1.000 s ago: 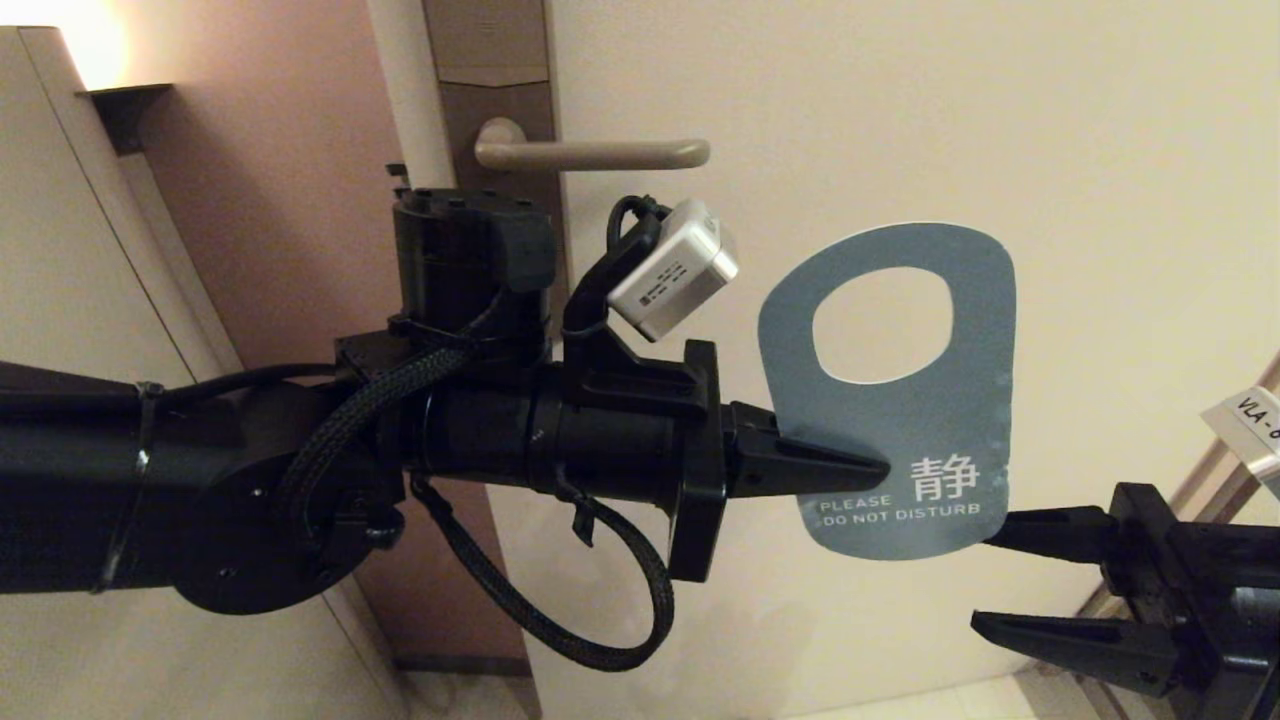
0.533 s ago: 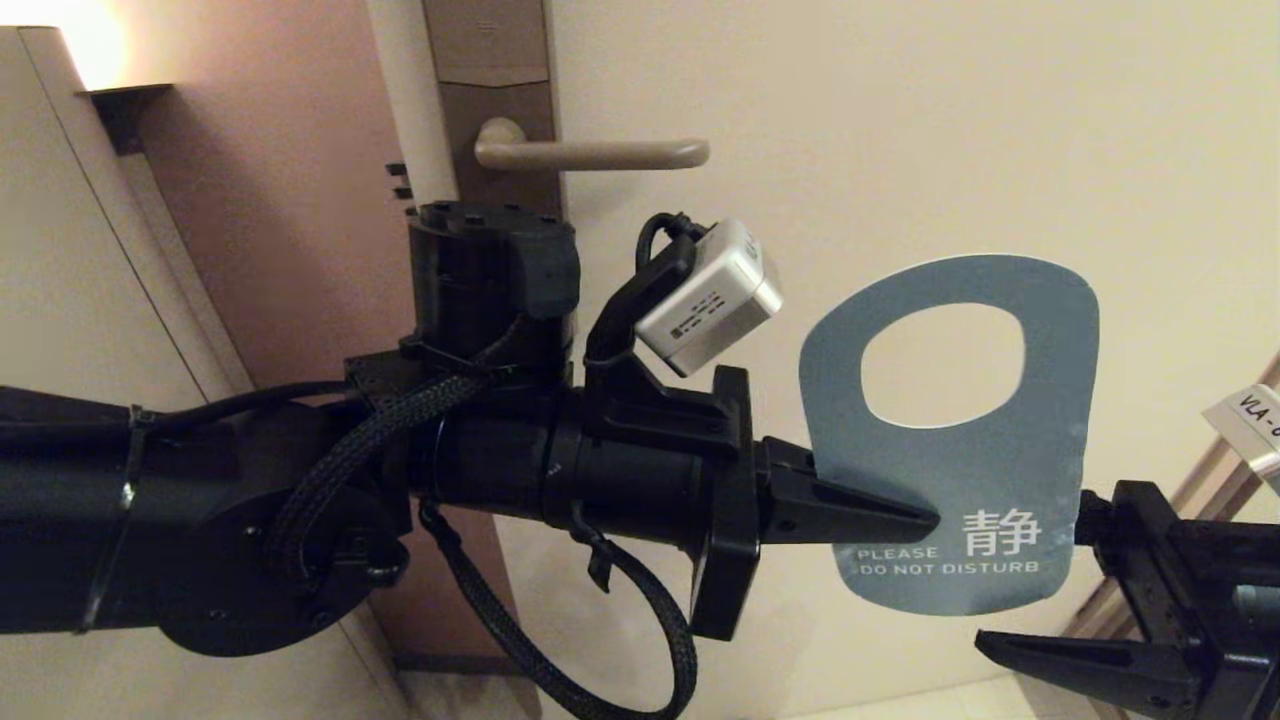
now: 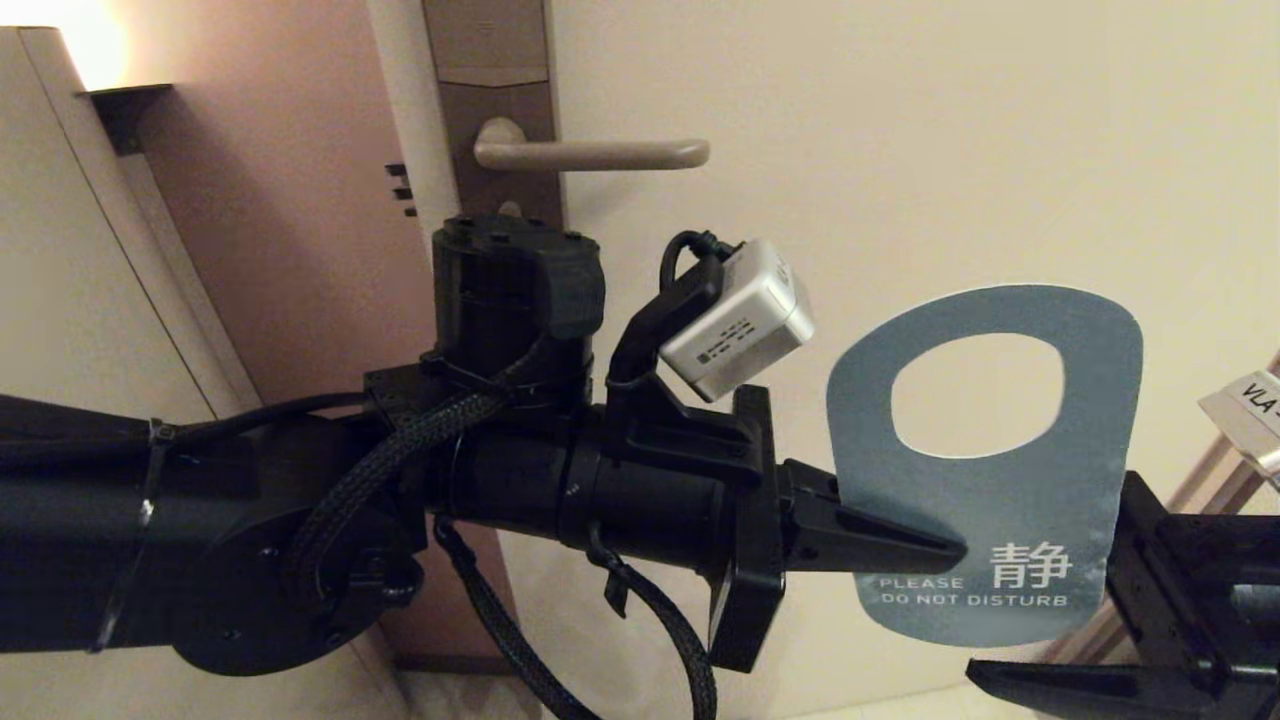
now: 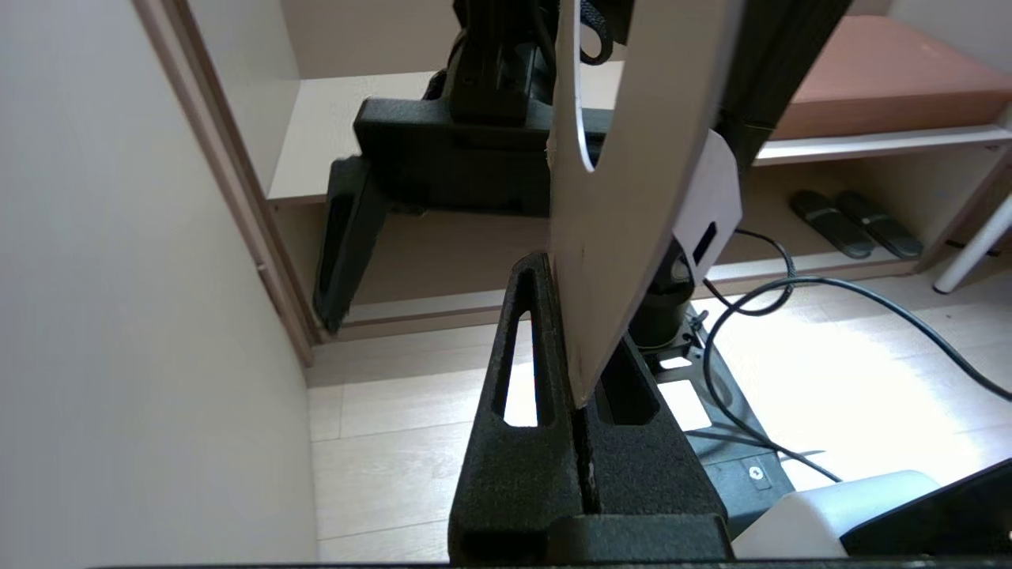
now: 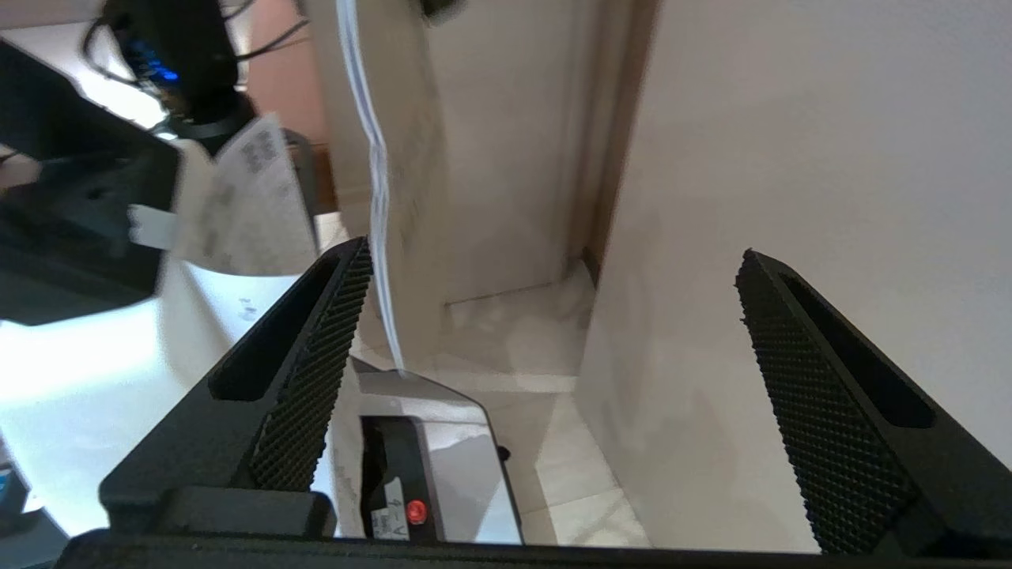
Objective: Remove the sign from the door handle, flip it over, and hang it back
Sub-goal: Hand it to the other hand
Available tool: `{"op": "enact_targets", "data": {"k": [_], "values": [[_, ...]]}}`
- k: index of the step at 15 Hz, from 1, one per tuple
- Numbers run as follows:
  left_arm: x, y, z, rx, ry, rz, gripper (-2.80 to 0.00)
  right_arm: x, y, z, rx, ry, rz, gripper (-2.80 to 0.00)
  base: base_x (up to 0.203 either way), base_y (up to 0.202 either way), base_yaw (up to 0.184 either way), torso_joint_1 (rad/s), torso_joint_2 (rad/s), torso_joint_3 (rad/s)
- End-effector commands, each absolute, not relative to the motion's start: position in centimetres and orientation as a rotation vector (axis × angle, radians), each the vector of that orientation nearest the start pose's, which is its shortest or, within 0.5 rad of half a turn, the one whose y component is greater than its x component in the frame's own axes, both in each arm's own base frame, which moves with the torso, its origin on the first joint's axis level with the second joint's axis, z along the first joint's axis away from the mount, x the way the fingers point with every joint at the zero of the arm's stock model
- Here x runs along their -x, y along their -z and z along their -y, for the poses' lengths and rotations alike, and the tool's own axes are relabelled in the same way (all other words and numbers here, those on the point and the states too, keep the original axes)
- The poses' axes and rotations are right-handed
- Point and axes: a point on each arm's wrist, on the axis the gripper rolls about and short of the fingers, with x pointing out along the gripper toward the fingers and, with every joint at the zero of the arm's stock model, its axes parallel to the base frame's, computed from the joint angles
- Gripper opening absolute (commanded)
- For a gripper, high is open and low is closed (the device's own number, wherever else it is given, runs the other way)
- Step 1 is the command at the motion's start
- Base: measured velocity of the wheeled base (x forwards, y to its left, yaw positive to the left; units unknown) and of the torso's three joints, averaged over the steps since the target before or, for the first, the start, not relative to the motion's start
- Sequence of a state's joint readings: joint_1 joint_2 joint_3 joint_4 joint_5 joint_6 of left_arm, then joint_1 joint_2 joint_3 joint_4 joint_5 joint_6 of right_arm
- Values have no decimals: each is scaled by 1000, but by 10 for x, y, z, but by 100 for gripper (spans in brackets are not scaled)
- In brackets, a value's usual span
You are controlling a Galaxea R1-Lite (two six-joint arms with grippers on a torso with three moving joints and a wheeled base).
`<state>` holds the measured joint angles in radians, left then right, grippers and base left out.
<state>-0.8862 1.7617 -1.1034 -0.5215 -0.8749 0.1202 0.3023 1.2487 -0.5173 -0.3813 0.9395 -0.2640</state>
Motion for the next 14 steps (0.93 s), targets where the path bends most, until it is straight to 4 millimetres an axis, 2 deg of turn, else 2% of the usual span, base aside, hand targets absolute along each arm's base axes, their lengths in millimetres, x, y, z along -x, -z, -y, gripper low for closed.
{"op": "enact_targets", "data": {"k": [1, 14], "values": [[-198, -234, 272, -89, 1774, -49, -280, -158, -192, -73, 115, -1295, -184, 0, 0, 0, 0, 0, 0, 0], [-194, -233, 274, -122, 1783, -11, -280, -164, -193, -77, 119, -1291, -193, 0, 0, 0, 0, 0, 0, 0]]}}
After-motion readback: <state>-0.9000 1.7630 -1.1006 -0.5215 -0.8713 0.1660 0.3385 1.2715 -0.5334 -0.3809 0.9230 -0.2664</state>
